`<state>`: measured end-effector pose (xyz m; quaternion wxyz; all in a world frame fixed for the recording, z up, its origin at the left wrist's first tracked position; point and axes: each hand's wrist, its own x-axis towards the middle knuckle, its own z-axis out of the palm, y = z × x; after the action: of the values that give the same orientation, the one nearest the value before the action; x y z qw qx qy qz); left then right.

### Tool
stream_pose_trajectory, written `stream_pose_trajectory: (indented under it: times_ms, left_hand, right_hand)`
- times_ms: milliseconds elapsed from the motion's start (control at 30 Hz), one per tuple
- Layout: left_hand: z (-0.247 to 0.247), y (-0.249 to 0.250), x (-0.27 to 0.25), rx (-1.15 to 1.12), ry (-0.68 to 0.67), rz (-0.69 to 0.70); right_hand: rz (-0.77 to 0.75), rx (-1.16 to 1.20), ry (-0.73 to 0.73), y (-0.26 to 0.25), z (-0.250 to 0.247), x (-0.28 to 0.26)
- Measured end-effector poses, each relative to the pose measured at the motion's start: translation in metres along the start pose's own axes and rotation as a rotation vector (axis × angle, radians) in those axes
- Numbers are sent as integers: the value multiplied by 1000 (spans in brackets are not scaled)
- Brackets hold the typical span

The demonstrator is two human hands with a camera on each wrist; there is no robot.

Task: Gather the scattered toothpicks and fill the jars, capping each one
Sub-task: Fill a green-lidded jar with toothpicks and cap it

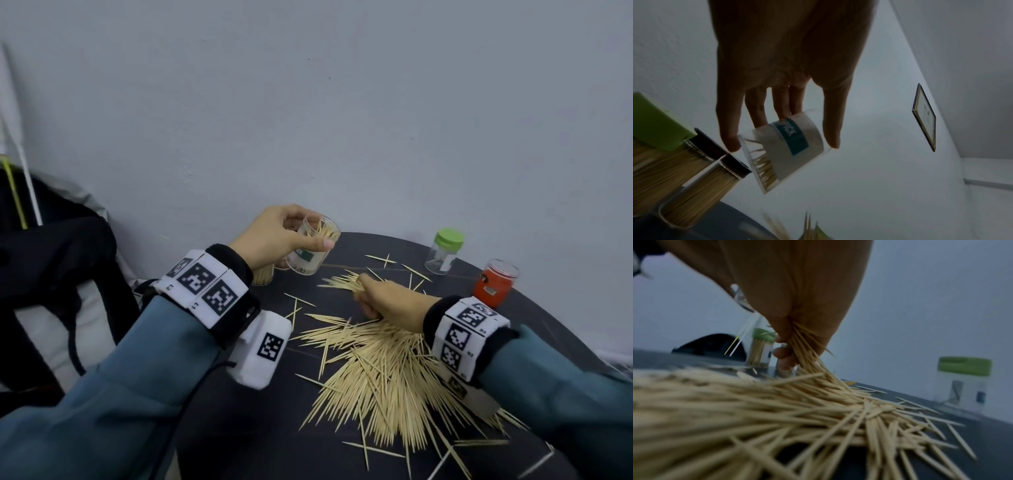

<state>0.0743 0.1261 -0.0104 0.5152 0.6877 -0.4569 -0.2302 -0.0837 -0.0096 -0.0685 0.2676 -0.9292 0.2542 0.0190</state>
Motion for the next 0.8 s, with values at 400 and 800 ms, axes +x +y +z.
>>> stream_pose_trajectory:
  times_ms: [400,800]
  left_hand:
    - [22,-3,-4,25,-135,-51]
    - [45,-8,-8,103,-240,-68]
  right_hand:
    - [-155,972,411,2,-37,-2]
    - [-382,1246,534,-51,-68,-10]
